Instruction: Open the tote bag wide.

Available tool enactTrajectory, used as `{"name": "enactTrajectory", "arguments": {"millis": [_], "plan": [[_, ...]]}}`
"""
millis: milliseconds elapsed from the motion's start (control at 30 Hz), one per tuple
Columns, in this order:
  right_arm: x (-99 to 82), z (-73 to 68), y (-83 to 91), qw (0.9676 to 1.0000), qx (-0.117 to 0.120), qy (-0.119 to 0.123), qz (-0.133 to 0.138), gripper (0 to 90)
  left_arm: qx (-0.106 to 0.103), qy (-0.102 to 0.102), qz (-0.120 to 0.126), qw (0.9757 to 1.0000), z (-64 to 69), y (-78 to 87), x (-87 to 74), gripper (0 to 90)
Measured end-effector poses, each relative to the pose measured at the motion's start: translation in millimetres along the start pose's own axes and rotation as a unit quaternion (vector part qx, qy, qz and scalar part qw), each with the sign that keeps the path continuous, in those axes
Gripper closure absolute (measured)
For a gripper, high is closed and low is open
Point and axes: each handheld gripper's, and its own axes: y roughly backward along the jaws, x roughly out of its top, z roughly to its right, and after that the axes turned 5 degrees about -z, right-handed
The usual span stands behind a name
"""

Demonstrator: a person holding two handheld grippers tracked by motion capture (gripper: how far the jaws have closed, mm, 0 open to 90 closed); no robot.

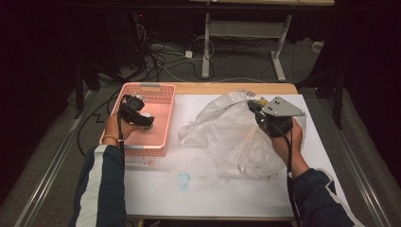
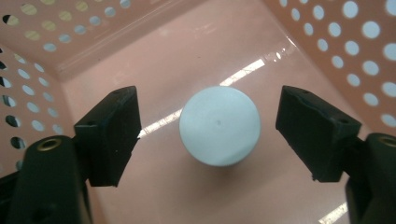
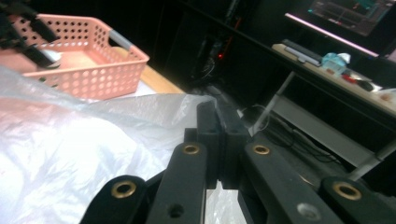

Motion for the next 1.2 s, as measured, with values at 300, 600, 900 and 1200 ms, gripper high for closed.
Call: {"name": "enactTrajectory", "arguments": {"millis": [300,600,900,1200], "plan": [[-13.5,-6.9,6.1,0.9998,0.021,0.0,0.007,90.0,-0.026,-0.004,-0.022,0.9994,-3.2,-10.2,1.2,47.2],[-14.1,-11.5,11.1,0.9997,0.017,0.002,0.015,90.0,-0.014,-0.015,0.005,0.9998,0.1,3.2,1.2,48.1],[-1.7,-16.0,9.1,0.9998,0.001,0.007,0.021,90.0,-0.011,-0.018,0.064,0.9977,0.5,37.7,-8.6,48.3],[-0.2,-22.6,-2.6,0.9999,-0.002,0.009,0.005,90.0,-0.017,-0.022,0.133,0.9908,9.9,69.8,-25.0,48.4]]}}
